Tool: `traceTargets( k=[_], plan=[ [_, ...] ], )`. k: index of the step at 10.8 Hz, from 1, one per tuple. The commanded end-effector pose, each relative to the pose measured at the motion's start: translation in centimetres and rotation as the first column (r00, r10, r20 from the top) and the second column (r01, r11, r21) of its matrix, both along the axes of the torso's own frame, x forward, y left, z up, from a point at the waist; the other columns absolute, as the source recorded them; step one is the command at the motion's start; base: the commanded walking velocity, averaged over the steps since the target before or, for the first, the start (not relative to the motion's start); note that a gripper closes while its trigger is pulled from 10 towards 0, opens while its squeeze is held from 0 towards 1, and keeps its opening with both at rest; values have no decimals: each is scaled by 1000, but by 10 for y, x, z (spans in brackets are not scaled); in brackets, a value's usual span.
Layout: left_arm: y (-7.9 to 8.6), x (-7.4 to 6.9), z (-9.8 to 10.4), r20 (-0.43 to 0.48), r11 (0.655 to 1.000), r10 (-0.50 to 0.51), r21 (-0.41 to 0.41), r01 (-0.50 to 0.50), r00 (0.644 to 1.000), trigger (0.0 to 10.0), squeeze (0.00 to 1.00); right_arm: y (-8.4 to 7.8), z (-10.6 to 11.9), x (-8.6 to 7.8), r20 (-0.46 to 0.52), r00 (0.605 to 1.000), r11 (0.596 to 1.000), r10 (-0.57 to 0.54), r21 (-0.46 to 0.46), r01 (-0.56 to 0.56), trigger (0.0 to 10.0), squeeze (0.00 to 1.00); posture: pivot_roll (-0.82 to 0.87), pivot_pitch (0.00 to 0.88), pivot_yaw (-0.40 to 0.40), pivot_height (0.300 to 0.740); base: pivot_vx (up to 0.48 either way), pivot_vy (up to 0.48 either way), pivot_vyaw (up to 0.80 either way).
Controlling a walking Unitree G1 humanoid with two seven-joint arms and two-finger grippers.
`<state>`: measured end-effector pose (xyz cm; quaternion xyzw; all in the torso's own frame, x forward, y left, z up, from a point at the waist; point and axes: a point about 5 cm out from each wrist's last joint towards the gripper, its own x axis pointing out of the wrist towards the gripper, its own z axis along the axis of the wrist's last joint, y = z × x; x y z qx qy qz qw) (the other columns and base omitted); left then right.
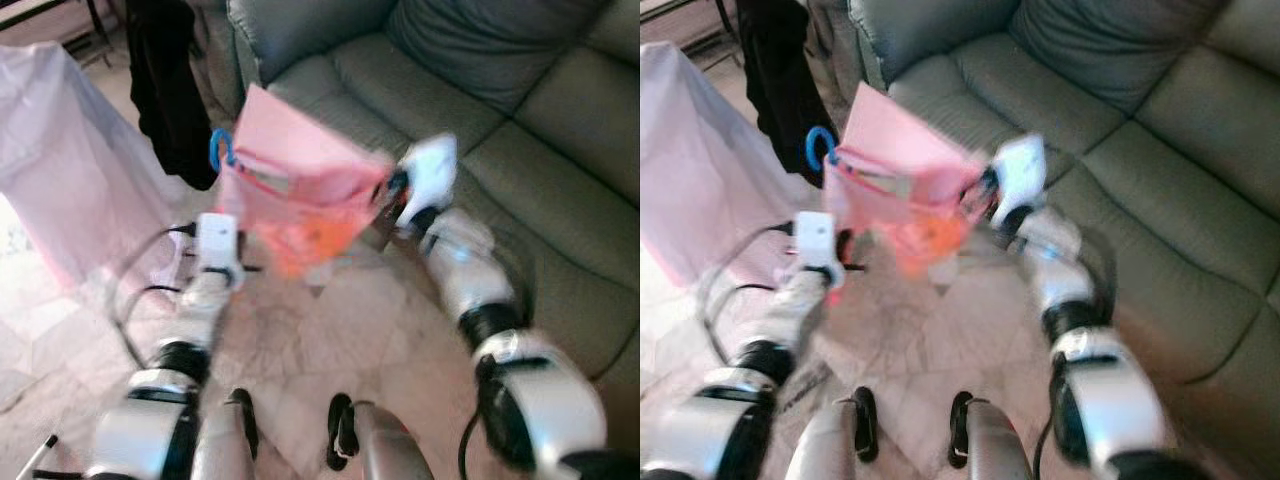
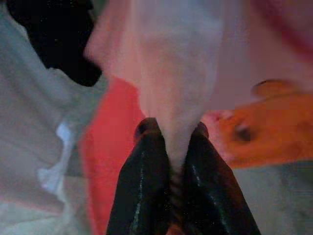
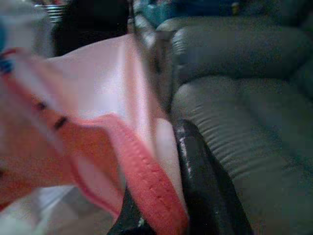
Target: Hang hanger
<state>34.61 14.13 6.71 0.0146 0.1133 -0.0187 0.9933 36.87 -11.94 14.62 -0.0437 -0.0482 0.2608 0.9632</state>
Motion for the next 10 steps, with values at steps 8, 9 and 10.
traceTargets(
  k=[8,9,10],
  plan=[
    [6,7,14,12,990,84,-115,-82,996,0,0,2,-64,-81,-235,836,771,496,-323,-549,10000,1000,-18,233,-61,740,0,0,0],
    [7,8,15,18,990,88,-112,-85,996,0,0,-3,-79,-103,-324,769,715,552,-291,-636,10000,1000,-23,233,-60,740,0,0,0],
    [8,9,16,22,991,81,-108,-78,996,0,0,-5,-86,-113,-359,737,690,573,-274,-670,10000,1000,-23,232,-59,740,0,0,0]
  ],
)
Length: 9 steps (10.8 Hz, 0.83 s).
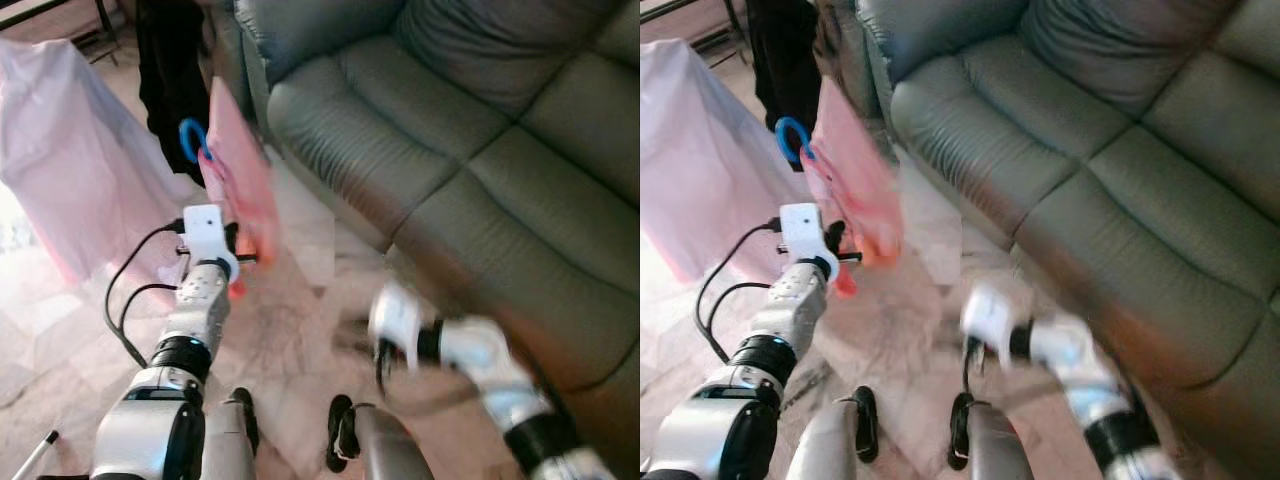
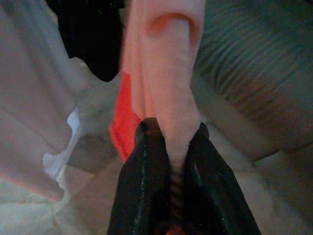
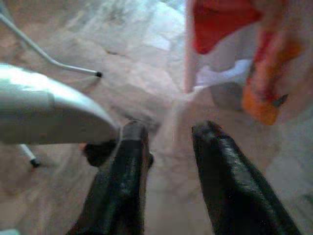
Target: Hang hanger
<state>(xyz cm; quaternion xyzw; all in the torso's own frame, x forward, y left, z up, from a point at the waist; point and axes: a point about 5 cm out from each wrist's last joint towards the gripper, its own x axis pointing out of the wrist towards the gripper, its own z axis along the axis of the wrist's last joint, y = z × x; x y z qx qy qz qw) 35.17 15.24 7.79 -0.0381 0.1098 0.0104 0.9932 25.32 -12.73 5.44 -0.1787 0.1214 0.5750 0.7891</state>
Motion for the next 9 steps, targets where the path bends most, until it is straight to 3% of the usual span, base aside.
traceTargets(
  k=[1,2,3,4,5,7,8,9],
  plan=[
    [-1,4,9,41,997,-59,47,57,997,0,0,-5,6,0,33,999,1000,-2,-6,2,10000,1000,-26,231,-56,740,0,0,0],
    [1,4,10,38,984,-121,137,115,992,0,0,-12,7,2,47,999,999,-24,-24,25,10000,1000,-27,230,-53,740,0,0,0],
    [10,0,6,6,932,-211,302,199,977,0,0,-28,9,6,98,995,995,-37,-94,46,10000,1000,-29,230,-50,740,0,0,0],
    [14,-6,0,-34,893,-323,319,317,946,0,0,-40,13,11,121,990,991,-68,-107,81,10000,1000,-29,230,-49,740,0,0,0],
    [13,-18,-7,-104,747,-533,408,525,840,0,0,-53,23,15,142,988,991,-55,-114,72,10000,1000,-29,230,-49,740,0,0,0],
    [25,-27,-11,-216,518,-643,584,624,735,0,0,-69,39,15,134,989,984,59,-177,-35,10000,1000,-34,236,-44,740,0,0,0],
    [22,-33,-11,-229,479,-715,529,700,661,0,0,-76,48,18,134,987,977,91,-206,-62,10000,1000,-36,236,-47,740,0,0,0],
    [17,-42,-12,-252,380,-791,511,771,558,0,0,-81,59,24,146,983,971,110,-226,-75,10000,1000,-36,236,-49,740,0,0,0]
  ],
)
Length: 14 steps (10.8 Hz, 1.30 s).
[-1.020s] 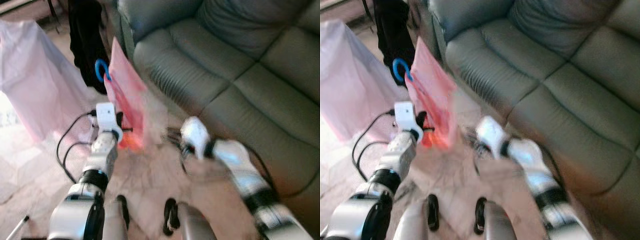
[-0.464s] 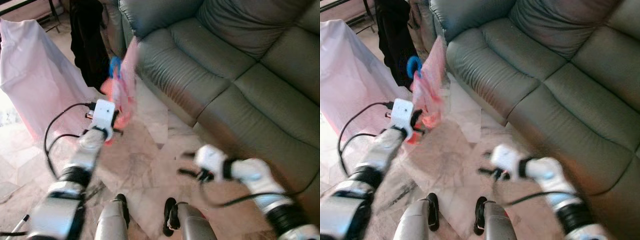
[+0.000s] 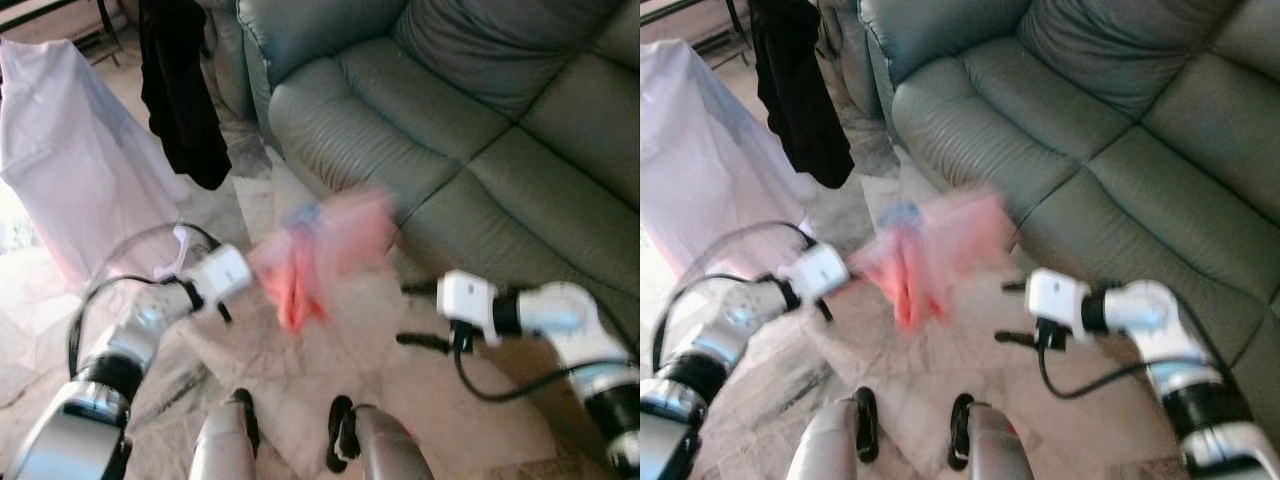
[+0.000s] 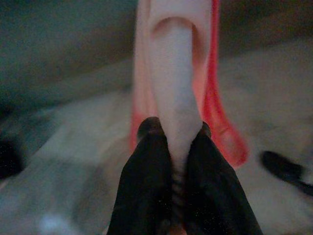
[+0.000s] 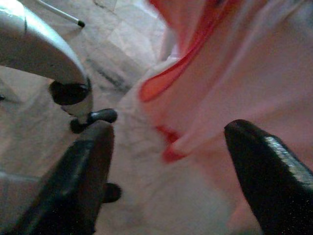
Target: Hang hanger
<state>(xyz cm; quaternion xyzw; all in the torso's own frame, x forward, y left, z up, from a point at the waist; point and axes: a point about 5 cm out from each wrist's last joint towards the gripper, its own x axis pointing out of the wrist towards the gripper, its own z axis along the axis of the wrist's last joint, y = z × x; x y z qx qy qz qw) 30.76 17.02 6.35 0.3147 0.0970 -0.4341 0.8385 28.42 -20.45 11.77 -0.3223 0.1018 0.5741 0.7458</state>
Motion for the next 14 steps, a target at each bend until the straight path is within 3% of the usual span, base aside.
traceTargets(
  k=[1,3,6,7,8,9,11,12,13,14],
  plan=[
    [-10,-8,-1,-4,995,-104,-5,104,995,0,0,-9,2,1,2,1000,999,9,-40,-9,10000,1000,-37,235,-51,740,0,0,0],
    [-19,-16,-4,-30,980,-199,0,199,980,0,0,-13,5,6,6,999,996,35,-87,-35,10000,1000,-35,235,-52,740,0,0,0],
    [-34,-25,-2,-37,955,-296,-49,294,955,0,0,-13,0,10,-39,999,996,29,-84,-32,10000,1000,-35,235,-52,740,0,0,0],
    [-46,-30,1,-25,937,-343,-75,340,939,0,0,-16,-10,9,-82,995,988,56,-138,-66,10000,173,-33,235,-50,740,0,0,0],
    [-53,-37,-3,-39,921,-383,-86,379,923,0,0,-11,-11,12,-73,995,985,75,-152,-85,6510,51,-30,235,-50,740,0,0,0],
    [-56,-42,-5,-50,911,-409,-83,405,911,0,0,-10,-11,14,-64,993,977,98,-186,-108,0,0,-28,235,-50,740,0,0,0],
    [-55,-46,-9,-67,911,-410,-83,405,909,0,0,-13,-4,20,-51,994,974,98,-199,-106,0,0,-25,236,-51,740,0,0,0],
    [-54,-47,-9,-71,911,-410,-81,405,909,0,0,-15,0,23,-38,996,979,85,-185,-91,4471,0,-25,236,-51,740,0,0,0],
    [-56,-47,-8,-69,910,-410,-95,403,910,0,0,-18,-3,21,-53,995,978,80,-188,-89,1961,0,-28,238,-51,740,0,0,0],
    [-58,-46,-6,-65,909,-413,-95,406,909,0,0,-21,-10,16,-90,992,974,87,-203,-104,1922,0,-28,238,-51,740,0,0,0]
  ],
)
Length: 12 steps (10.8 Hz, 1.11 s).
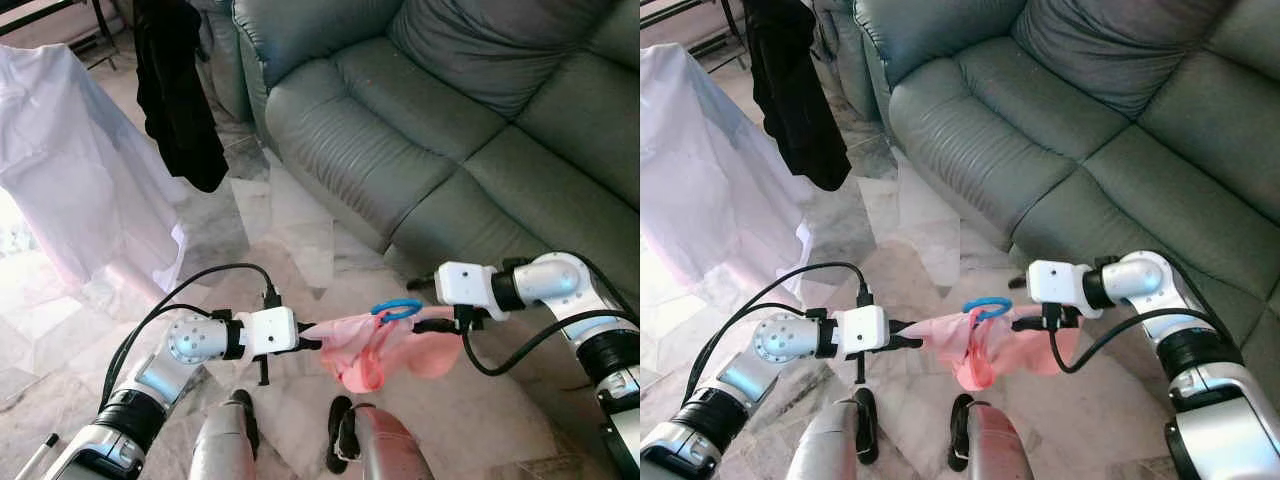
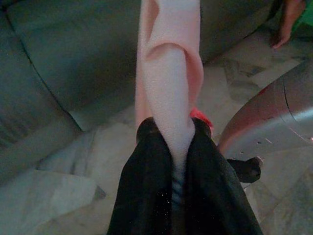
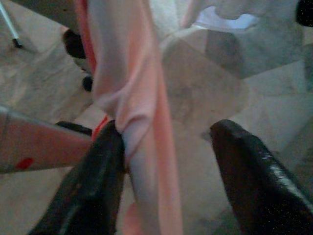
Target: Hang hanger
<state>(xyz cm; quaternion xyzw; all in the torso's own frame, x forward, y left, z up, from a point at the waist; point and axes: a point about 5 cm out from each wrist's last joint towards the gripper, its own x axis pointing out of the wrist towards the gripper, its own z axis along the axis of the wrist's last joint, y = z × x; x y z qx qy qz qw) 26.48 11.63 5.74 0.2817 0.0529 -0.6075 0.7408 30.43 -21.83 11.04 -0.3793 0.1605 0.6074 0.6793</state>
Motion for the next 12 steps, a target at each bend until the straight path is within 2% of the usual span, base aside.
traceTargets(
  k=[1,2,3,4,5,6,12],
  plan=[
    [-4,-3,2,-2,1000,-24,-17,24,1000,0,0,-9,-8,-8,-61,998,1000,2,-28,-3,1412,0,-30,238,-50,740,0,0,0],
    [-5,-2,3,1,999,-27,-19,27,1000,0,0,-12,-15,-14,-114,993,1000,-7,-27,4,4235,0,-30,237,-50,740,0,0,0],
    [-5,-1,5,3,999,-27,-26,27,1000,0,0,-13,-19,-17,-130,992,999,-4,-33,0,5020,0,-28,237,-50,740,0,0,0],
    [-6,-1,6,4,999,-27,-32,27,1000,0,0,-13,-25,-20,-153,988,999,-4,-37,-1,9020,0,-27,236,-51,740,0,0,0],
    [-6,0,7,3,999,-25,-34,25,1000,0,0,-13,-28,-22,-168,986,999,-2,-41,-5,10000,0,-26,235,-53,740,0,0,0],
    [-6,-1,7,-1,999,-25,-37,25,1000,0,0,-15,-32,-24,-178,984,999,-13,-54,3,0,0,-26,235,-53,740,0,0,0],
    [-6,-1,7,-1,999,-25,-37,25,1000,0,0,-15,-32,-24,-178,984,999,-13,-54,3,0,0,-26,235,-53,740,0,0,0]
  ],
)
